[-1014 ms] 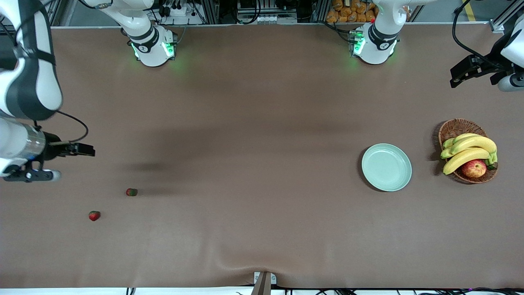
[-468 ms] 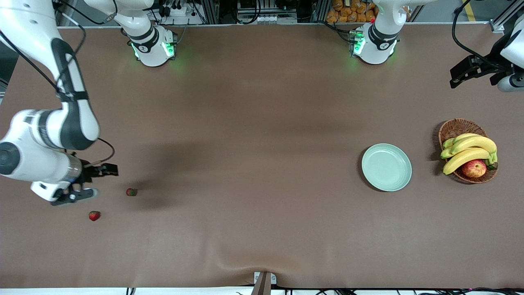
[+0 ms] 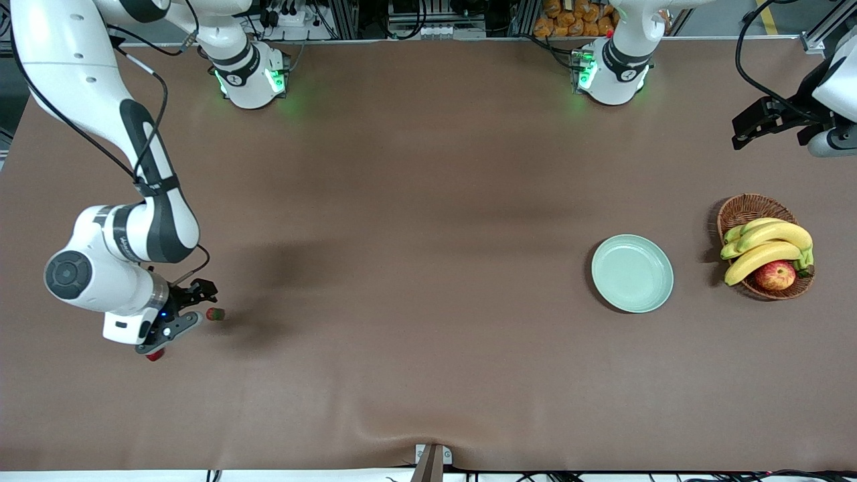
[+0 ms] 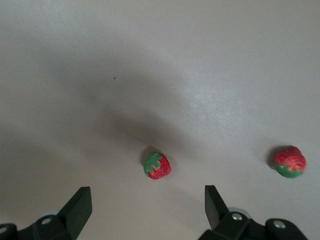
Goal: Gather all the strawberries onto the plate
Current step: 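Lower the right gripper onto a strawberry and close on it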
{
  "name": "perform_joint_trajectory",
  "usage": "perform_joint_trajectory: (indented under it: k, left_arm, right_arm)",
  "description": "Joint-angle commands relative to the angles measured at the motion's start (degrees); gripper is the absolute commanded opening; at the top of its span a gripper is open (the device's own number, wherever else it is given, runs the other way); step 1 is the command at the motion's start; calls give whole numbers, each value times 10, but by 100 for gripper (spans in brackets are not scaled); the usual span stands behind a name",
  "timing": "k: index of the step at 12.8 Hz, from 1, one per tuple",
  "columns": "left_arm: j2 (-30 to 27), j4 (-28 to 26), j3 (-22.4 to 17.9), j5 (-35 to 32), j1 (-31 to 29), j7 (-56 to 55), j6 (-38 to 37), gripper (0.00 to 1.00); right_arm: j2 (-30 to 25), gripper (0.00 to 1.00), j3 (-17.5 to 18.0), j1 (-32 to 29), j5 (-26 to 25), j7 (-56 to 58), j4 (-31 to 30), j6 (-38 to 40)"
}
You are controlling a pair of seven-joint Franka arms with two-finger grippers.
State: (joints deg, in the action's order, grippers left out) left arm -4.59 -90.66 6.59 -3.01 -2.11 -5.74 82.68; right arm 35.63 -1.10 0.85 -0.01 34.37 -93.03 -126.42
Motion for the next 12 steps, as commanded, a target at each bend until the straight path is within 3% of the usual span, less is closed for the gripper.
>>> perform_joint_trajectory:
  k: [1,12]
  left_arm:
    - [7,14,1,5,3,-5,0,100]
    - [7,11,1,5,0,3,-2,100]
  right_arm:
    - [22,100,1,-2,-2,18,4,-22]
    - [68,100,2,-9,18,9,3,-37]
